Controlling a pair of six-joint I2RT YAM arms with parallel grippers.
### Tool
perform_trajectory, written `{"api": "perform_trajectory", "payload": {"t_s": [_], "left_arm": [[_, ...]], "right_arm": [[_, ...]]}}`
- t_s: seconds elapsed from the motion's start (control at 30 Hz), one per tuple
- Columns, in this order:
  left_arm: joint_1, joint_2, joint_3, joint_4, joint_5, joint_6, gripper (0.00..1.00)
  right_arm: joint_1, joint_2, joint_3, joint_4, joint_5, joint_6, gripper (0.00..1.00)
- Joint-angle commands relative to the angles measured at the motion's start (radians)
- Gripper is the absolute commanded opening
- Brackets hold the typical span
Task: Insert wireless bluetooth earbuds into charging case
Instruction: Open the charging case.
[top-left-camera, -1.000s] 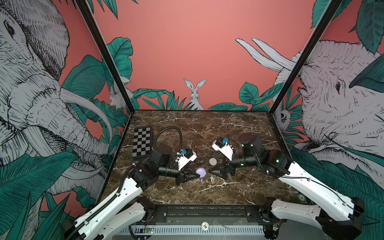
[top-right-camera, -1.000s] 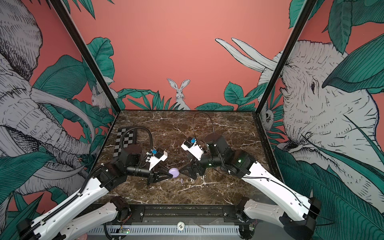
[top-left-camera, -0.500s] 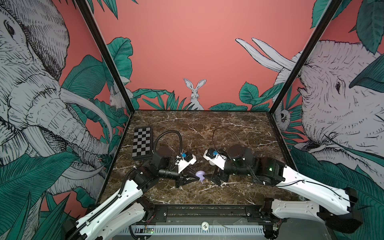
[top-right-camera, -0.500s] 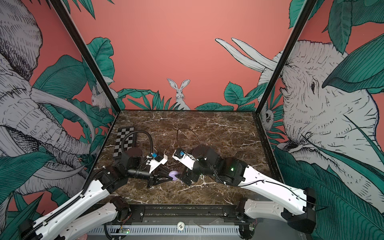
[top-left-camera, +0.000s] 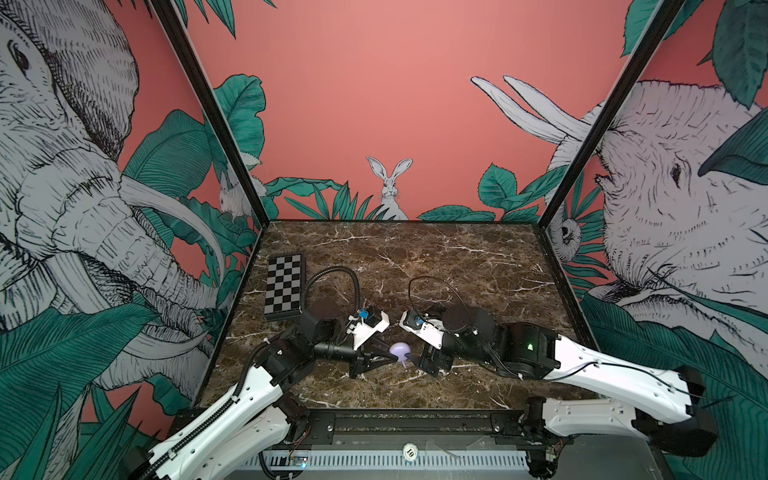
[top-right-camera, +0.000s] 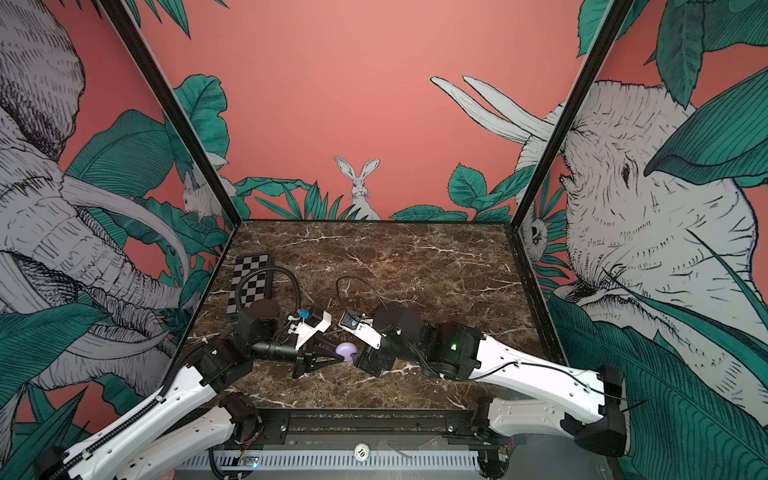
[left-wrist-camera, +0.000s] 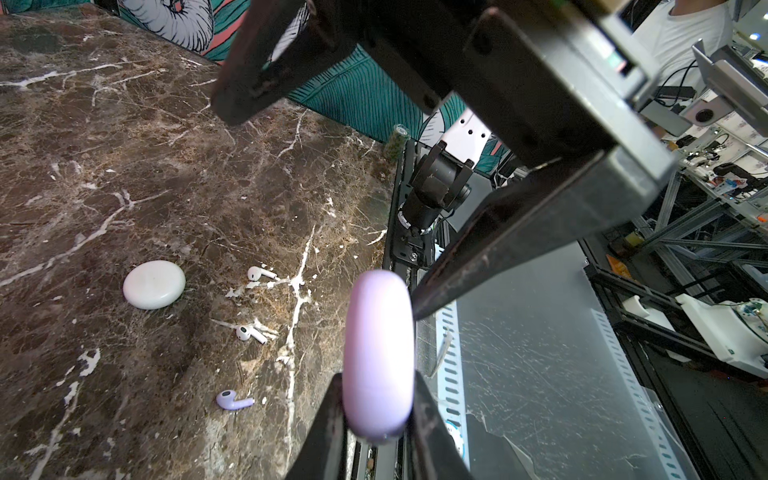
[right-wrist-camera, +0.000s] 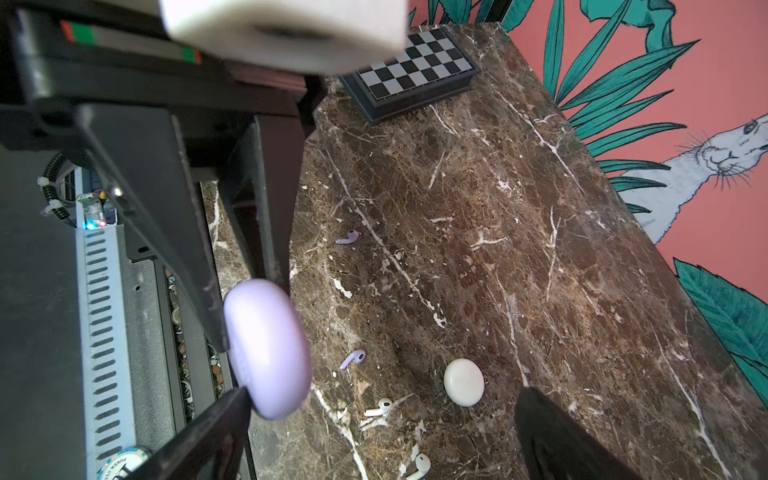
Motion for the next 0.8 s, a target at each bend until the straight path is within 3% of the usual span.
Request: {"api": "perform_trajectory", "payload": {"t_s": [0.0,0.77], "left_arm": [[-0.002,-0.015,-0.017,0.028,0.023,0.017,0.0],[-0.003,-0.059,-0.059,0.077,0.046,0.03,0.0]], "right_arm": [[0.006,0.002,0.016,0.057,0.043,-0.012,0.98],[0.008,0.017,0.081,0.011,0.146,-0.039,0.98]]}}
